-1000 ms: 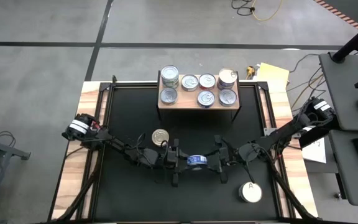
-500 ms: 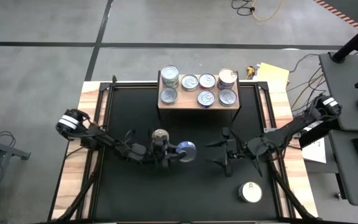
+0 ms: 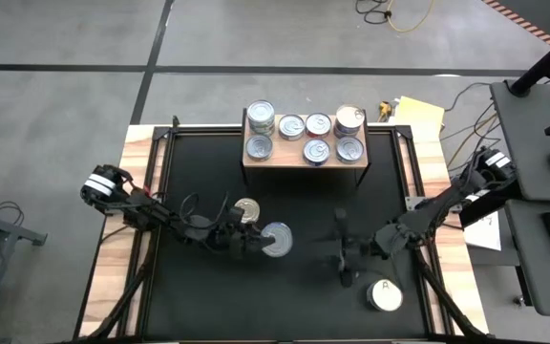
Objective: Stack canned seafood by type on shelf
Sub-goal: Stack the blue tuna can on top of the blue tuna can on the shelf
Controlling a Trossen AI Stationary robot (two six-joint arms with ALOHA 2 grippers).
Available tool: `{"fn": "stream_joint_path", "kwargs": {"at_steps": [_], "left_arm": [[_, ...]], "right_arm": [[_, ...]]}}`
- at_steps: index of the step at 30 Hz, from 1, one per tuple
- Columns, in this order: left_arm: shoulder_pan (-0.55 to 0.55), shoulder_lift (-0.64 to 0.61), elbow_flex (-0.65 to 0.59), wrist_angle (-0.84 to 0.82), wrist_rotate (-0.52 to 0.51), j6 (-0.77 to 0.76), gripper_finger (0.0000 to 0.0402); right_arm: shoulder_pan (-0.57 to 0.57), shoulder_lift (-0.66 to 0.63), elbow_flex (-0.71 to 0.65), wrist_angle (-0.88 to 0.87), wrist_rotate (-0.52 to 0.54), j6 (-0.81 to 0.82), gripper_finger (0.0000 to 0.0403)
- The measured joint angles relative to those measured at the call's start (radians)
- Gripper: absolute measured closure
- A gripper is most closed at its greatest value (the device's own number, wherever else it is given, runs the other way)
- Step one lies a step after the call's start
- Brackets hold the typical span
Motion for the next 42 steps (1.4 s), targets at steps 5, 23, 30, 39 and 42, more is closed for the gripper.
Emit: {"fn": "stream_joint_path", "kwargs": {"at_steps": [5,23,30,39,42], "left_arm": [[0.0,0.0,-0.001,0.02,0.021,-0.163,0.0286],[0.023,0.005,-0.071,0.131,0.013,-0.305,0.0286],[0.024,0.029,-0.042,0.08,0.019,-0.324,0.0286],[0.023,0.045,0.007,0.079,0.047,-0.328,0.0286],[0.024,0.045,0.019,0.059,0.06,-0.325,0.0286]], "right_arm": [[0.045,0.104,0.107,-0.064,0.141,-0.276,0.018],[0.124,0.369,0.517,-0.662,0.503,-0.225,0.015],[0.1,0.451,0.594,-0.662,0.608,-0.362,0.0152],[0.053,0.483,0.606,-0.659,0.61,-0.475,0.0173],[0.039,0.484,0.606,-0.65,0.611,-0.48,0.018]]}}
